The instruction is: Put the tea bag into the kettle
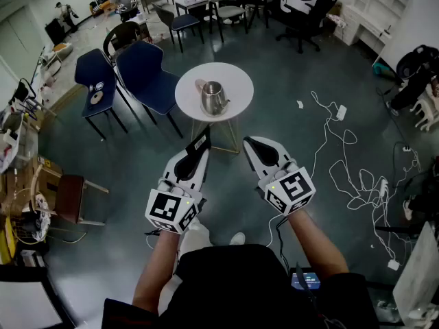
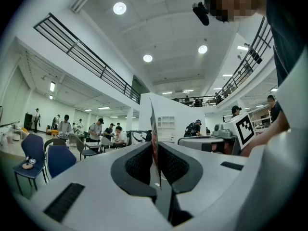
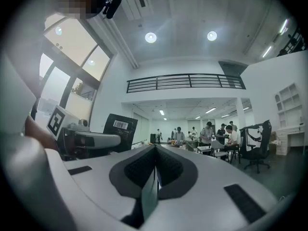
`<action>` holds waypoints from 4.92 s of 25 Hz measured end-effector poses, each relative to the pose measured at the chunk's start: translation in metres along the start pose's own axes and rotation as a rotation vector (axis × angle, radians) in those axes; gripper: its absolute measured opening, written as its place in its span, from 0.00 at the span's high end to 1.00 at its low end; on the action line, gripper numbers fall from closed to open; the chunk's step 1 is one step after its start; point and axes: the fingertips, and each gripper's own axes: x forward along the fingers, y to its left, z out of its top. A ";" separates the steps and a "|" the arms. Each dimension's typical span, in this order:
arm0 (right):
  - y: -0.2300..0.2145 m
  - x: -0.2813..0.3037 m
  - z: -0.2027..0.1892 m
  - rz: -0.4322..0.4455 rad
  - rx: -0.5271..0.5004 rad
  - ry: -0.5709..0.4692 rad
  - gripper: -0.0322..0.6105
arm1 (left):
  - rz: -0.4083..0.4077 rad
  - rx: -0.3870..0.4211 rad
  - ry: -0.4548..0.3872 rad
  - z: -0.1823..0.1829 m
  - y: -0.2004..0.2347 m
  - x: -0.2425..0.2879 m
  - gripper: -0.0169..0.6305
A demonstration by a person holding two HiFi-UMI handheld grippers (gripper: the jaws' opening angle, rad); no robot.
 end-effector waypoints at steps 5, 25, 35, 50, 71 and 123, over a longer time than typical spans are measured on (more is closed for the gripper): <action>-0.006 -0.002 -0.004 -0.010 0.000 0.001 0.92 | 0.000 -0.004 0.001 -0.005 -0.005 0.006 0.92; -0.045 -0.020 -0.008 -0.005 -0.013 -0.004 0.92 | 0.035 0.005 0.016 -0.014 -0.026 0.036 0.92; -0.069 -0.001 -0.015 0.000 -0.023 0.015 0.92 | 0.052 -0.011 0.021 -0.018 -0.008 0.060 0.92; -0.095 0.071 -0.019 0.029 -0.018 0.020 0.92 | 0.081 -0.032 0.032 -0.023 0.059 0.099 0.92; -0.163 0.239 -0.031 -0.031 -0.001 0.057 0.92 | 0.041 -0.066 0.060 -0.033 0.223 0.188 0.92; -0.311 0.410 -0.067 -0.013 -0.006 0.115 0.92 | 0.086 -0.138 0.142 -0.084 0.372 0.339 0.92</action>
